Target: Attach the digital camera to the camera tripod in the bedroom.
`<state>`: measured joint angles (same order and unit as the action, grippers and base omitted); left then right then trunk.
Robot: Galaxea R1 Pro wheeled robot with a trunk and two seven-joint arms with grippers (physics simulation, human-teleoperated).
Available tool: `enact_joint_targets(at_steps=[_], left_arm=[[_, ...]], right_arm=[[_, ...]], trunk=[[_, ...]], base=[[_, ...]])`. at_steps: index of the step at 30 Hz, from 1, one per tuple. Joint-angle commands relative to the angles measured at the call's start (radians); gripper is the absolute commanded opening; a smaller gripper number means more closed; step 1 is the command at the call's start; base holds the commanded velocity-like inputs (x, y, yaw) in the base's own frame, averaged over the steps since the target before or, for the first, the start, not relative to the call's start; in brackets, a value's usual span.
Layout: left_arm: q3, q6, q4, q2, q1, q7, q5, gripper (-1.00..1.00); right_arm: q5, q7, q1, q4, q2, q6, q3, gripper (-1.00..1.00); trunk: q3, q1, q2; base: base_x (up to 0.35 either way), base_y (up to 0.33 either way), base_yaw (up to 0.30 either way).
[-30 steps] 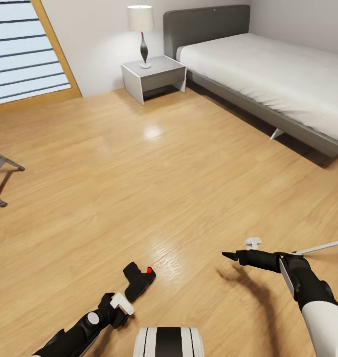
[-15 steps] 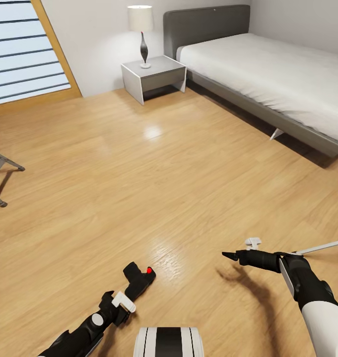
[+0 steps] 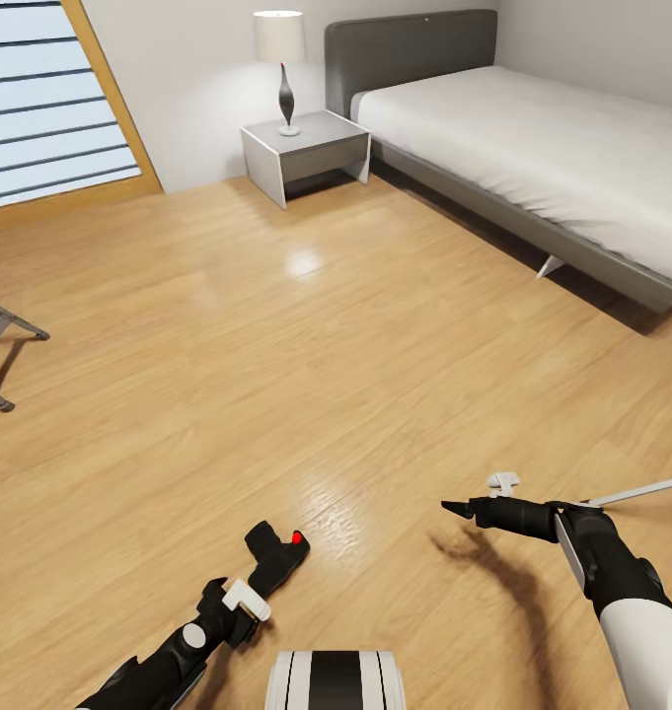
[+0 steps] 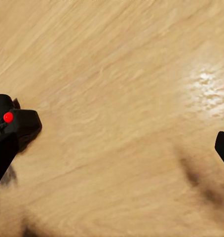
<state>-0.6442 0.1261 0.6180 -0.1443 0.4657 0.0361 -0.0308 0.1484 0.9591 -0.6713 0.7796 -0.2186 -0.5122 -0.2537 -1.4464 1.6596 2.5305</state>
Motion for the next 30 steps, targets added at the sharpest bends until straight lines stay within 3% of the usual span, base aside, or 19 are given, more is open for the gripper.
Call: enact_joint_targets(at_steps=[1,11,30], left_arm=[[-0.006,0.001,0.002,-0.002,0.001,0.004,-0.003,1.00],[-0.007,-0.114,-0.022,-0.002,0.001,-0.001,-0.003,1.00],[-0.011,-0.126,-0.023,-0.005,-0.007,-0.007,0.002,1.00]], right_arm=[[0.007,0.007,-0.001,0.001,0.001,-0.006,-0.004,1.00],[0.007,0.008,-0.001,0.001,0.001,-0.006,-0.004,1.00],[0.012,0.006,-0.001,-0.002,0.007,0.009,-0.004,1.00]], trunk=[[-0.001,0.000,0.000],[-0.001,0.000,0.000],[-0.001,0.000,0.000]], base=[[0.000,0.000,0.000],[0.000,0.000,0.000],[0.000,0.000,0.000]])
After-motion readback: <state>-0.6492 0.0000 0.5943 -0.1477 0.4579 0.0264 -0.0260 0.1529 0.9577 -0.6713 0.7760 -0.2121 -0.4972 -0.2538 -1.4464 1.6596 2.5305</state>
